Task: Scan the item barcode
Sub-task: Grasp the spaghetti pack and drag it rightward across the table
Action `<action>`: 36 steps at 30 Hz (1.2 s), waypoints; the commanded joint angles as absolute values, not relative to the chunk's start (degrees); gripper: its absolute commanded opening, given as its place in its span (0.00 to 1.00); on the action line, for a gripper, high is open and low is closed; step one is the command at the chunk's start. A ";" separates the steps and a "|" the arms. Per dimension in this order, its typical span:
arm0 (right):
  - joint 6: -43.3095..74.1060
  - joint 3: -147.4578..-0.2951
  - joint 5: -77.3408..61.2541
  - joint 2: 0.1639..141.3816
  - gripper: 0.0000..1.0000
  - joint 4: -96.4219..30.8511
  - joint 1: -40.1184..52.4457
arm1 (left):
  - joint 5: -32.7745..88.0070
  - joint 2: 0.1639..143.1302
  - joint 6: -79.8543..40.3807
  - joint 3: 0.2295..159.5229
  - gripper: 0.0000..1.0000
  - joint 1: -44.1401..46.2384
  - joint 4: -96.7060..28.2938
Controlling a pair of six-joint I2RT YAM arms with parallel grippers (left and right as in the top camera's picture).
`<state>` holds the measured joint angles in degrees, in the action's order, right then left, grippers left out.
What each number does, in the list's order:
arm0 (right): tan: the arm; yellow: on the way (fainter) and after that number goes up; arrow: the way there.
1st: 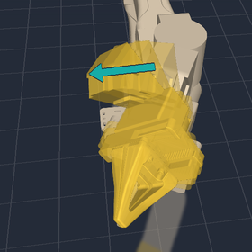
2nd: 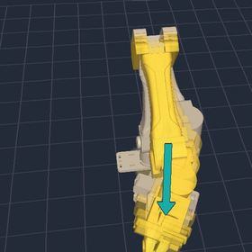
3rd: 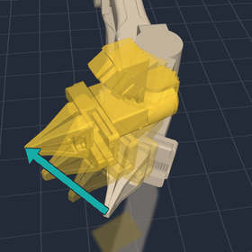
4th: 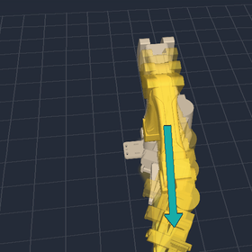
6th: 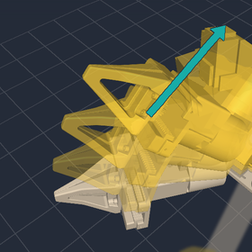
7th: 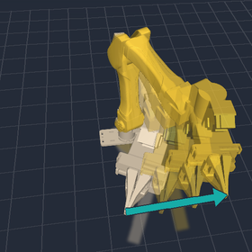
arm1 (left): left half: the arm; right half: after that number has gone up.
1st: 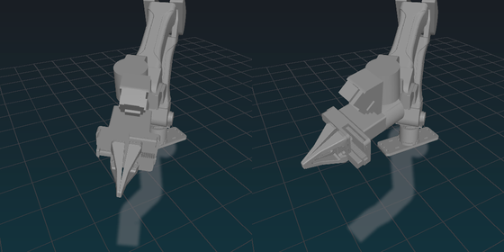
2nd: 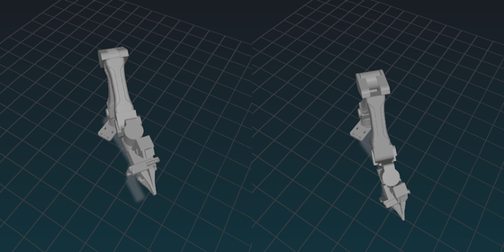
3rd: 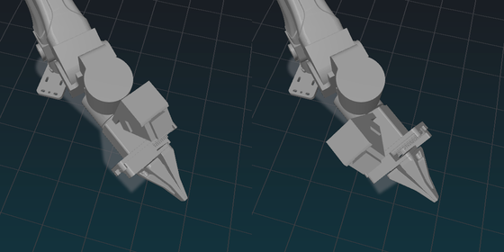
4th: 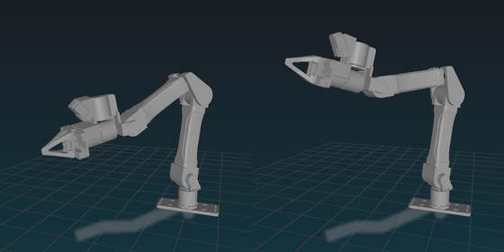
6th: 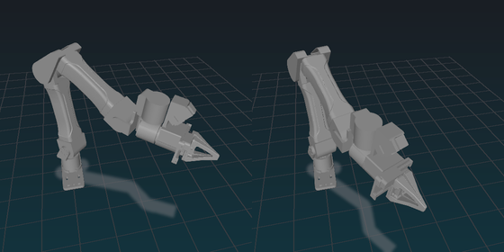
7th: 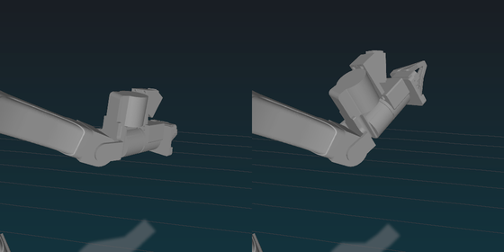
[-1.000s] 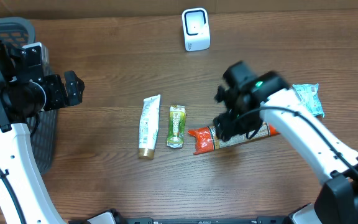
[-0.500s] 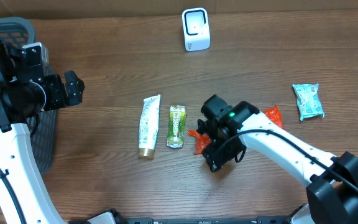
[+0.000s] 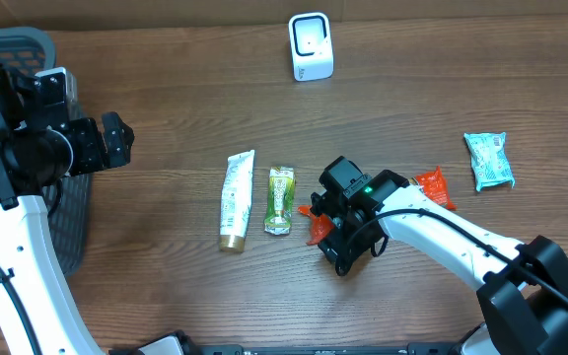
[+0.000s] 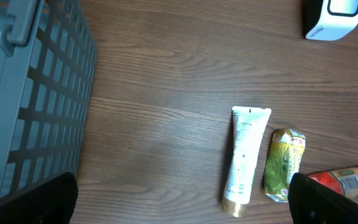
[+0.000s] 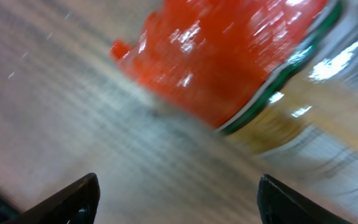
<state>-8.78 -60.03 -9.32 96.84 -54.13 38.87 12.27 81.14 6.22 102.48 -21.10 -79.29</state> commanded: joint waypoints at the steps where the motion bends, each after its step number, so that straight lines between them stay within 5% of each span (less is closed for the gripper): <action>1: -8.75 -59.75 -6.04 97.30 0.84 -51.79 36.47 | 13.13 81.32 7.07 103.28 0.99 -21.26 -79.26; 17: -5.80 -60.27 -10.04 97.27 0.89 -35.27 19.86 | 13.13 81.32 7.07 103.28 0.99 -21.26 -79.26; 36: -3.55 -68.86 -10.31 97.32 0.85 -56.93 21.76 | 13.10 81.32 7.07 103.28 1.00 -21.26 -79.26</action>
<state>-4.56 -68.58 -10.92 97.10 -55.94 21.87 12.27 81.14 6.22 102.48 -21.10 -79.29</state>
